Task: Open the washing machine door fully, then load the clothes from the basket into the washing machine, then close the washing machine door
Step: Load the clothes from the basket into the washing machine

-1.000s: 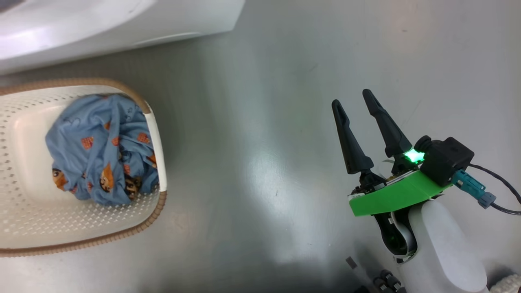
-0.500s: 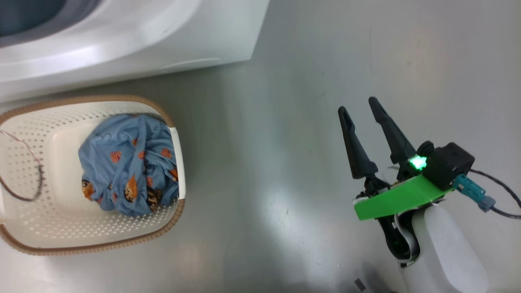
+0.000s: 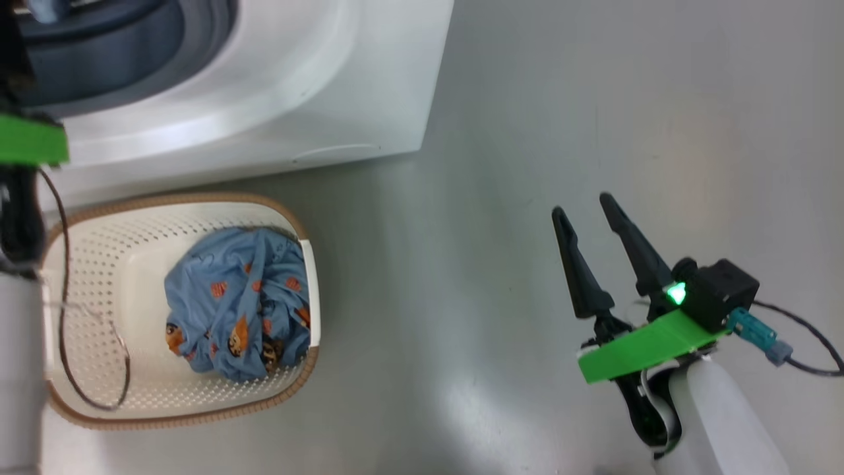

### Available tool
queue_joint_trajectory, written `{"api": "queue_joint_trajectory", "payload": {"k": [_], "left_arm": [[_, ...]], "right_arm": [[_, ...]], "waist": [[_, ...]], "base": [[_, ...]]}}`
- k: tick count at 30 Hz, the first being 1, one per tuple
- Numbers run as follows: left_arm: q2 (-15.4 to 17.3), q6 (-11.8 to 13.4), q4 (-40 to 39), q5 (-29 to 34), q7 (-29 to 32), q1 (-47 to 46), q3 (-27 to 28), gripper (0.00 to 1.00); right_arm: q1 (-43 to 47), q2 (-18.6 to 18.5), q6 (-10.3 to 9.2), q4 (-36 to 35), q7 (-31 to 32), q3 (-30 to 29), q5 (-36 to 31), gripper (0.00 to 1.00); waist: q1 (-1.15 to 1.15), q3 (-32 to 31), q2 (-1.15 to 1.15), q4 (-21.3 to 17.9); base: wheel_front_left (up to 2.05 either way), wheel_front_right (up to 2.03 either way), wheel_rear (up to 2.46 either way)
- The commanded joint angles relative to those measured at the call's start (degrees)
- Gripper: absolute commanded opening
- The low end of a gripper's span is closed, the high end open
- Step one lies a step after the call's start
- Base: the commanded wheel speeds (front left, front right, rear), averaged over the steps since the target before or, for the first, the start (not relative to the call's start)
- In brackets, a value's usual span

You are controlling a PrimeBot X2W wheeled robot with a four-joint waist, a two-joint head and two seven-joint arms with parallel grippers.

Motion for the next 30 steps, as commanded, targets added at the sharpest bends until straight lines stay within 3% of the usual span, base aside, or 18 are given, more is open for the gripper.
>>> {"api": "queue_joint_trajectory", "payload": {"k": [1, 20, 30], "left_arm": [[1.95, -0.08, -2.49, 0.72, -0.3, 2.55, 2.64, 1.0], [-7.89, -0.74, -19.16, 10.05, -0.3, 30.65, 14.16, 1.0], [-12.82, -1.02, -25.03, 14.59, -0.3, 42.87, 16.81, 1.0]], "right_arm": [[2.55, 0.5, 0.17, -0.77, -0.27, 1.01, -0.16, 1.0], [6.96, 0.5, 0.17, 0.24, -0.27, 1.46, 0.52, 1.0], [9.39, 0.5, 0.17, 0.99, -0.27, 1.82, 0.43, 1.0]], "waist": [[0.01, -2.38, 0.0, 0.22], [0.01, -13.88, 0.0, -0.5], [0.01, -18.64, 0.0, -0.97]], "base": [[0.0, 0.0, 0.0], [0.0, 0.0, 0.0], [0.0, 0.0, 0.0]]}}
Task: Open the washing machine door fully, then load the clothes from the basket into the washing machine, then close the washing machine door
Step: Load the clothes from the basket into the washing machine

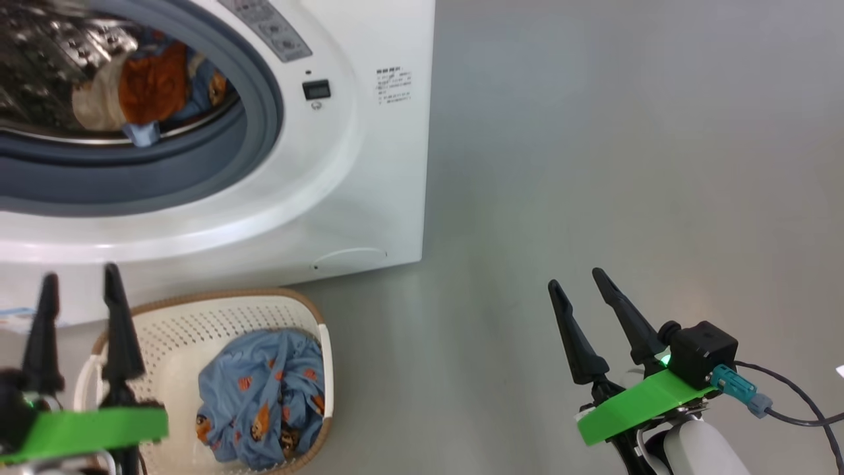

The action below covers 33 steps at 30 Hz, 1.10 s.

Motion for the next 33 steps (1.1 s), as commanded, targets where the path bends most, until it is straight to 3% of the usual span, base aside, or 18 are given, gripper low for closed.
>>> {"api": "queue_joint_trajectory", "payload": {"k": [1, 16, 33], "left_arm": [[0.56, -0.38, -2.55, 1.3, -0.3, 1.62, 2.14, 1.0], [-1.66, 0.76, -3.67, 2.37, -0.3, 12.54, 0.78, 1.0], [-1.7, 7.59, -6.01, 0.28, -0.3, 21.71, -1.95, 1.0]], "right_arm": [[1.34, 0.42, 0.17, -1.06, -0.28, 1.31, 0.3, 1.0], [4.33, 0.42, 0.17, 0.27, -0.28, 2.18, -0.27, 1.0], [9.03, 0.42, 0.17, -1.85, -0.28, 0.06, -2.35, 1.0]], "waist": [[0.01, -1.78, 0.0, -0.37], [0.01, -9.04, 0.0, -1.19], [0.01, -14.08, 0.0, -1.34]], "base": [[0.0, 0.0, 0.0], [0.0, 0.0, 0.0], [0.0, 0.0, 0.0]]}}
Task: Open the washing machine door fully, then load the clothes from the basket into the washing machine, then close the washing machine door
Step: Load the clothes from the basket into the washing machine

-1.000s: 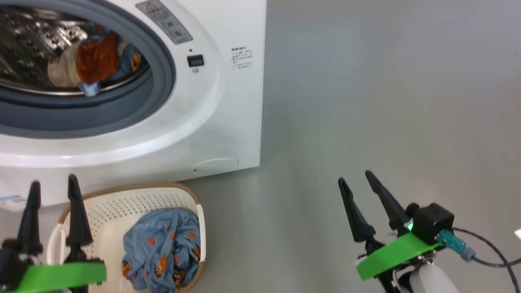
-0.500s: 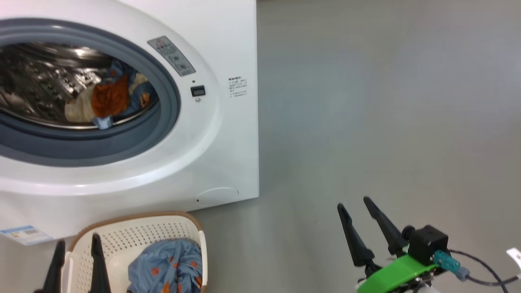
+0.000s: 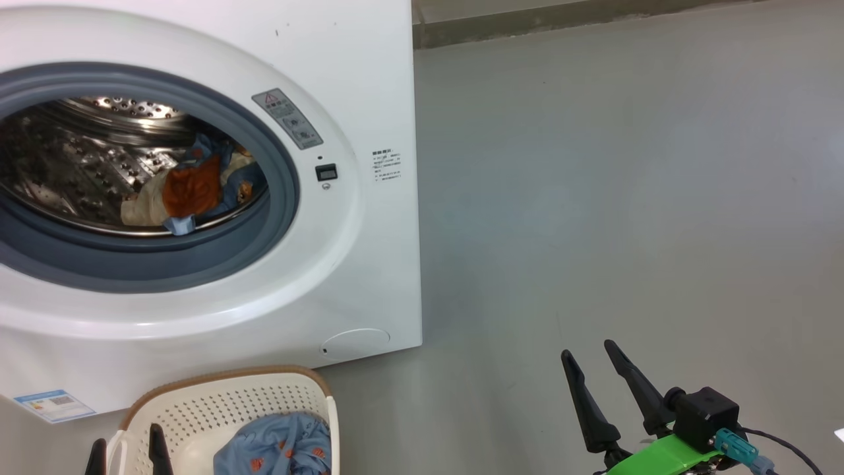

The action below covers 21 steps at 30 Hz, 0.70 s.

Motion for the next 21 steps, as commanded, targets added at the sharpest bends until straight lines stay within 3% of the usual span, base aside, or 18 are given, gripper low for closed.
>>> {"api": "queue_joint_trajectory", "payload": {"k": [1, 13, 21], "left_arm": [[0.7, 0.55, -2.01, 0.09, -0.33, -0.4, 1.62, 1.0], [0.7, 3.65, -4.65, 1.47, -0.33, 2.01, 0.3, 1.0], [0.7, 4.35, -4.87, 1.05, -0.33, 2.33, -0.4, 1.0]], "right_arm": [[-0.26, 0.26, 0.17, -1.69, -0.28, 1.29, -0.69, 1.0], [0.55, 0.26, 0.17, -2.64, -0.28, 0.02, -1.33, 1.0], [0.7, 0.26, 0.17, -2.64, -0.28, -0.02, -1.39, 1.0]], "waist": [[0.0, -0.32, 0.0, -0.2], [0.0, -1.3, 0.0, -0.87], [0.0, -1.34, 0.0, -0.57]], "base": [[0.0, 0.0, 0.0], [0.0, 0.0, 0.0], [0.0, 0.0, 0.0]]}}
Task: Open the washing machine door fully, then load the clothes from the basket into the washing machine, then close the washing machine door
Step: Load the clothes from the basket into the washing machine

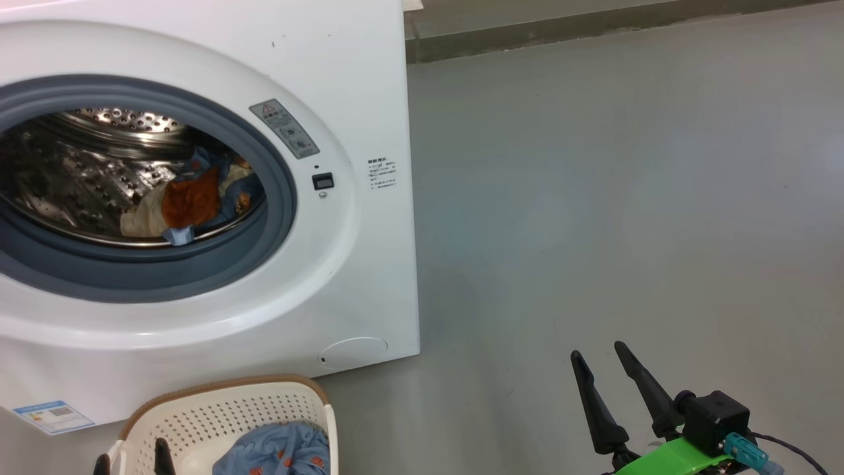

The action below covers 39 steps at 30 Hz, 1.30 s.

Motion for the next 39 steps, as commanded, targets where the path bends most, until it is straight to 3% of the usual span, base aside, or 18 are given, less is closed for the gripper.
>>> {"api": "queue_joint_trajectory", "payload": {"k": [1, 19, 39], "left_arm": [[0.66, 0.46, -1.73, 0.04, -0.36, -0.96, 1.73, 1.0], [0.65, -0.28, -0.51, -1.88, -0.36, -2.08, 0.82, 1.0], [0.65, -7.16, 15.0, -1.06, -0.36, -13.7, 2.12, 1.0]], "right_arm": [[-0.32, 0.14, 0.17, -1.55, -0.28, 1.56, -0.88, 1.0], [-0.81, 0.14, 0.17, -1.56, -0.28, 1.92, -0.15, 1.0], [-5.07, 0.14, 0.17, -4.27, -0.28, 1.36, 0.77, 1.0]], "waist": [[0.0, 0.01, 0.0, 0.1], [0.0, 3.03, 0.0, 0.7], [0.0, 17.62, 0.0, 0.65]], "base": [[0.0, 0.0, 0.0], [0.0, 0.0, 0.0], [0.0, 0.0, 0.0]]}}
